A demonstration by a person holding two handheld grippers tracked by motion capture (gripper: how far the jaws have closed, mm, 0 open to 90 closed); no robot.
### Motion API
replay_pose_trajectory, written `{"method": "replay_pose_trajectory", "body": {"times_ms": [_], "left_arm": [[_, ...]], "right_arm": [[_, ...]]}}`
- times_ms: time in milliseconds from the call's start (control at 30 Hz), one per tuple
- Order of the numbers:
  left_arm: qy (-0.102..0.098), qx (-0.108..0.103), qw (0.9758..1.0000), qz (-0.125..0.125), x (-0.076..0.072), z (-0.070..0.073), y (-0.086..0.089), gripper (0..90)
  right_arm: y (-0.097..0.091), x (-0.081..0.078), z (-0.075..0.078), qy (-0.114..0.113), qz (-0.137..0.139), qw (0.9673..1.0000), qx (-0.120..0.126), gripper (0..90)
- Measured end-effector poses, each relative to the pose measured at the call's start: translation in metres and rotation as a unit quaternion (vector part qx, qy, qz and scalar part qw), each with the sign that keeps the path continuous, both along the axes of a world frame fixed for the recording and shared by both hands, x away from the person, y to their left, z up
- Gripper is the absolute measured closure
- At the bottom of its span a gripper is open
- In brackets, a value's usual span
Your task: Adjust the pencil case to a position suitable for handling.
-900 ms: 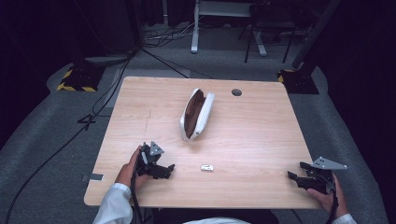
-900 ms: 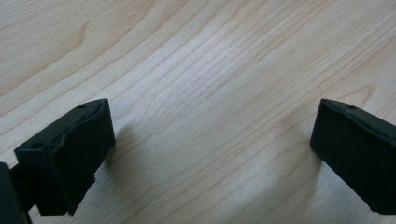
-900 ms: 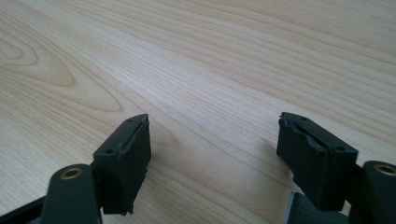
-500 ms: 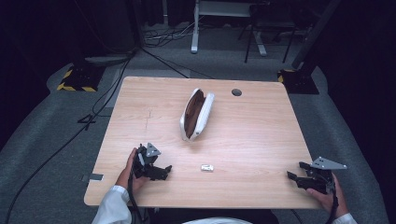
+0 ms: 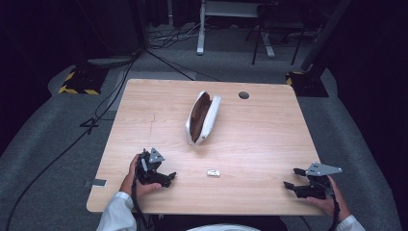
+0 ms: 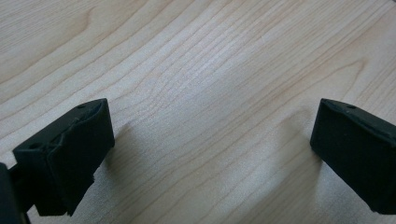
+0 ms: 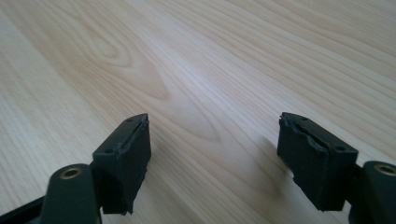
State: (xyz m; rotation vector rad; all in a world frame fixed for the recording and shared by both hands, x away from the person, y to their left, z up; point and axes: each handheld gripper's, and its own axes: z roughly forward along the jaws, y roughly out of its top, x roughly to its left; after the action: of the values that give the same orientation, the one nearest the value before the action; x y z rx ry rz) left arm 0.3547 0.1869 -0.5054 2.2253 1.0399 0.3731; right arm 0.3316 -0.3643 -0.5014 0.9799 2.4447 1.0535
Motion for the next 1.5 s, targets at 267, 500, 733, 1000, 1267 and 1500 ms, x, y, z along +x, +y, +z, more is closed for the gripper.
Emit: {"method": "replay_pose_trajectory", "body": {"times_ms": [267,500,733,1000,1267,1500], "left_arm": [[0.000,0.000,1.0000,0.000,0.000,0.000,0.000,0.2],[0.000,0.000,1.0000,0.000,0.000,0.000,0.000,0.2],[0.000,0.001,1.0000,0.000,0.000,0.000,0.000,0.3],[0.000,0.000,1.0000,-0.001,0.000,0.000,0.000,0.6],[-0.001,-0.001,1.0000,0.000,0.000,0.000,0.000,0.6],[0.000,-0.003,1.0000,0.002,-0.001,0.000,-0.001,0.7]], "right_arm": [[0.045,0.007,0.000,-0.001,0.060,0.9982,-0.001,26.4],[0.085,0.014,0.000,0.000,0.109,0.9941,-0.001,26.5],[0.118,0.022,-0.001,-0.003,0.139,0.9902,0.001,29.2],[0.160,0.030,0.000,-0.004,0.172,0.9851,0.001,32.4],[0.195,0.036,-0.001,-0.005,0.198,0.9801,0.006,33.0],[0.217,0.039,-0.002,-0.005,0.214,0.9767,0.008,34.2]]}}
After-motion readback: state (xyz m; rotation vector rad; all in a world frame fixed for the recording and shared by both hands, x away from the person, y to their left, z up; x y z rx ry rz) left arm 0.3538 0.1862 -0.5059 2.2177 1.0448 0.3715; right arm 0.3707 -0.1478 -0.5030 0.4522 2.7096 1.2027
